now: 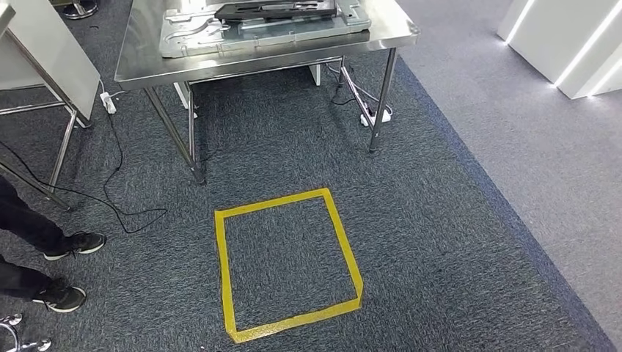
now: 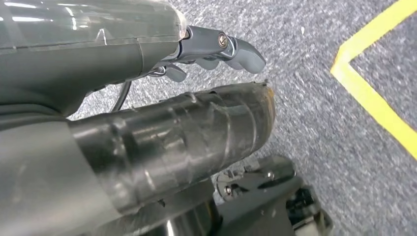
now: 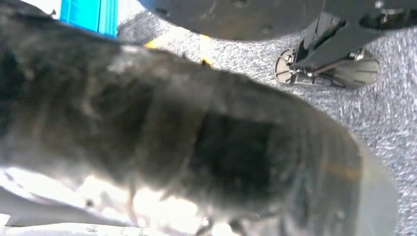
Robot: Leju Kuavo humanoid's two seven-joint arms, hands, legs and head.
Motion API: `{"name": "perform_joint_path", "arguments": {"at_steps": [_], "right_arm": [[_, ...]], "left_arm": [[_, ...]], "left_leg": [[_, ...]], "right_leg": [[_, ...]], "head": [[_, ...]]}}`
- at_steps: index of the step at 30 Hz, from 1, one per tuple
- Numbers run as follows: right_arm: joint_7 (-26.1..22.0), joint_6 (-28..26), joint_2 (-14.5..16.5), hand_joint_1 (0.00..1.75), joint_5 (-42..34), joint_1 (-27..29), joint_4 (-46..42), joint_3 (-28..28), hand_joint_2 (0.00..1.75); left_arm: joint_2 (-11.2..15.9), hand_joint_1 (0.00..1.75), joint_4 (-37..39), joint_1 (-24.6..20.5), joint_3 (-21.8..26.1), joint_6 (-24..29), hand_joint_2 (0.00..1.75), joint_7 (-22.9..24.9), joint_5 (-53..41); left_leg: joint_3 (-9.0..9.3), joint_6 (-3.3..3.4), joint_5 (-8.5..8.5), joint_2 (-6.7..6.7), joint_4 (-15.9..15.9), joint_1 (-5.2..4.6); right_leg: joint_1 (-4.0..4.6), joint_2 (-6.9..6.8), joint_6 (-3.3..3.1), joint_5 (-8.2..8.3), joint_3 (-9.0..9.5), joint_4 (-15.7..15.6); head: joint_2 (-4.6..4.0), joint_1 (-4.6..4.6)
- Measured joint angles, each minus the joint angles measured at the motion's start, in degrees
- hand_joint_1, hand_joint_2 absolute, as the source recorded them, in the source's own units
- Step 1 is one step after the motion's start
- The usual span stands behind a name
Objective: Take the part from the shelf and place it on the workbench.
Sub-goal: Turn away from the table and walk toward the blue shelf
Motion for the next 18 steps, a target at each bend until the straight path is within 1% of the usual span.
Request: {"name": "perform_joint_path", "arguments": {"at_steps": [1, 2, 3, 4, 5, 6, 7, 8, 9, 10, 11, 12, 13, 14, 15, 16, 17, 18], "right_arm": [[0.01, -0.02, 0.00, 0.00, 0.00, -0.02, 0.00, 0.01, 0.00], [0.01, -0.03, 0.00, 0.00, 0.01, -0.03, 0.00, 0.01, 0.00], [0.02, -0.04, 0.00, 0.00, 0.01, -0.03, 0.00, 0.02, 0.00], [0.02, -0.04, 0.00, 0.00, 0.01, -0.01, 0.00, 0.02, 0.00], [0.02, -0.04, 0.00, 0.00, 0.01, 0.01, 0.00, 0.02, 0.00], [0.02, -0.04, 0.00, 0.00, 0.01, 0.02, 0.00, 0.02, 0.00], [0.02, -0.04, 0.01, 0.00, 0.01, 0.00, 0.00, 0.02, 0.00], [0.02, -0.03, 0.05, 0.00, 0.01, 0.00, 0.01, 0.02, 0.00], [0.02, -0.03, 0.11, 0.00, 0.01, -0.08, 0.01, 0.02, 0.00], [0.02, -0.02, 0.18, 0.00, 0.02, -0.14, 0.02, 0.02, 0.00], [0.03, -0.01, 0.25, 0.00, 0.02, -0.17, 0.02, 0.02, 0.00], [0.04, 0.01, 0.32, 0.00, 0.02, -0.20, 0.03, 0.02, 0.00], [0.05, 0.02, 0.38, 0.00, 0.02, -0.15, 0.03, 0.02, 0.00], [0.05, 0.03, 0.42, 0.00, 0.02, -0.10, 0.04, 0.02, 0.00], [0.08, 0.03, 0.46, 0.00, 0.02, -0.08, 0.04, 0.02, 0.00], [0.12, 0.03, 0.46, 0.00, 0.05, -0.09, 0.04, 0.02, 0.00], [0.16, 0.04, 0.46, 0.00, 0.08, -0.09, 0.04, 0.02, 0.00], [0.21, 0.04, 0.46, 0.00, 0.11, -0.09, 0.04, 0.02, 0.00]], "left_arm": [[0.00, 0.00, 0.00, 0.03, 0.00, 0.00, 0.00, 0.01, -0.03], [0.00, 0.00, 0.00, 0.09, 0.00, 0.00, 0.00, 0.01, -0.05], [0.00, 0.00, 0.00, 0.15, 0.00, -0.01, 0.00, 0.02, -0.07], [0.00, 0.00, 0.00, 0.21, 0.00, -0.01, 0.00, 0.02, -0.06], [0.00, 0.00, 0.00, 0.27, 0.00, -0.01, 0.00, 0.02, -0.05], [0.01, 0.00, 0.00, 0.30, 0.00, -0.01, 0.00, 0.02, -0.04], [0.01, 0.00, 0.00, 0.31, 0.00, -0.01, 0.00, 0.02, -0.03], [0.02, 0.00, 0.00, 0.34, 0.01, -0.01, 0.00, 0.03, -0.02], [0.03, 0.00, 0.00, 0.36, 0.02, -0.01, 0.00, 0.04, -0.01], [0.04, 0.00, 0.00, 0.36, 0.04, -0.01, 0.00, 0.07, -0.01], [0.05, 0.00, 0.00, 0.34, 0.05, -0.01, 0.00, 0.10, 0.00], [0.05, 0.00, 0.00, 0.29, 0.06, -0.01, 0.00, 0.13, 0.00], [0.05, 0.00, 0.00, 0.27, 0.06, -0.01, 0.00, 0.16, 0.00], [0.05, 0.00, 0.00, 0.27, 0.06, -0.02, 0.00, 0.18, 0.00], [0.04, 0.00, 0.00, 0.30, 0.07, -0.03, 0.00, 0.20, 0.01], [0.03, 0.00, 0.00, 0.31, 0.07, -0.05, 0.00, 0.21, 0.01], [0.03, 0.00, 0.00, 0.32, 0.07, -0.07, 0.00, 0.22, 0.02], [0.02, 0.00, 0.00, 0.33, 0.07, -0.09, 0.00, 0.24, 0.02]], "left_leg": [[-1.17, -0.29, -1.75, -0.64, 2.71, 0.14], [-2.87, -0.50, -3.75, -1.05, 6.54, 0.20], [-4.52, -0.63, -5.26, -1.19, 10.25, 0.25], [-5.63, -0.68, -5.85, -1.23, 12.73, 0.26], [-5.91, -0.65, -5.38, -1.25, 13.38, 0.26], [-4.98, -0.53, -3.72, -1.35, 11.44, 0.26], [-3.21, -0.31, -1.44, -1.74, 7.71, 0.26], [-1.27, 0.01, 0.38, -2.78, 3.61, 0.26], [0.26, 0.30, 1.63, -3.94, 0.13, 0.26], [1.14, 0.53, 2.17, -4.89, -1.96, 0.20], [1.39, 0.73, 2.07, -5.46, -2.73, 0.11], [1.37, 0.89, 2.18, -5.27, -2.95, 0.02], [1.41, 1.18, 2.37, -4.79, -3.16, 0.07], [1.57, 1.62, 2.66, -4.21, -3.62, 0.18], [1.71, 2.10, 3.00, -3.61, -4.12, 0.30], [1.80, 2.50, 3.27, -2.97, -4.53, 0.39], [1.78, 2.77, 3.39, -2.28, -4.67, 0.31], [1.67, 2.90, 3.40, -1.65, -4.63, 0.19]], "right_leg": [[-0.03, 0.16, -0.20, 0.08, -0.05, -0.04], [0.00, 0.39, -0.32, 0.13, -0.15, -0.03], [0.05, 0.64, -0.37, 0.15, -0.21, -0.02], [0.08, 0.97, -0.39, 0.16, -0.22, -0.01], [0.10, 1.38, -0.39, 0.16, -0.18, 0.00], [0.10, 1.85, -0.38, 0.16, -0.08, 0.00], [0.10, 2.35, -0.36, 0.17, 0.04, 0.01], [0.06, 2.81, -0.31, 0.20, 0.11, 0.00], [0.06, 3.27, -0.13, 0.26, 0.04, 0.07], [0.00, 3.68, 0.15, 0.39, -0.16, 0.11], [-0.11, 4.14, 0.52, 0.58, -0.43, 0.10], [-0.18, 4.65, 0.94, 0.81, -0.66, 0.01], [-0.19, 5.10, 1.35, 0.99, -0.77, -0.13], [-0.11, 4.90, 1.63, 0.75, -0.92, 0.12], [0.00, 4.23, 1.83, -0.11, -1.43, 1.22], [0.10, 3.30, 1.95, -1.63, -2.48, 3.56], [0.08, 2.23, 2.01, -3.65, -4.13, 7.10], [0.03, 1.68, 2.11, -5.46, -5.97, 10.96]], "head": [[0.00, -0.02], [0.00, -0.02], [0.00, -0.03], [0.00, -0.03], [0.00, -0.03], [0.00, -0.03], [0.00, -0.03], [0.00, -0.03], [0.00, -0.03], [0.00, -0.02], [0.00, -0.03], [0.00, -0.03], [0.00, -0.02], [0.00, 0.01], [0.00, 0.05], [0.00, 0.09], [0.00, 0.11], [0.00, 0.11]]}}
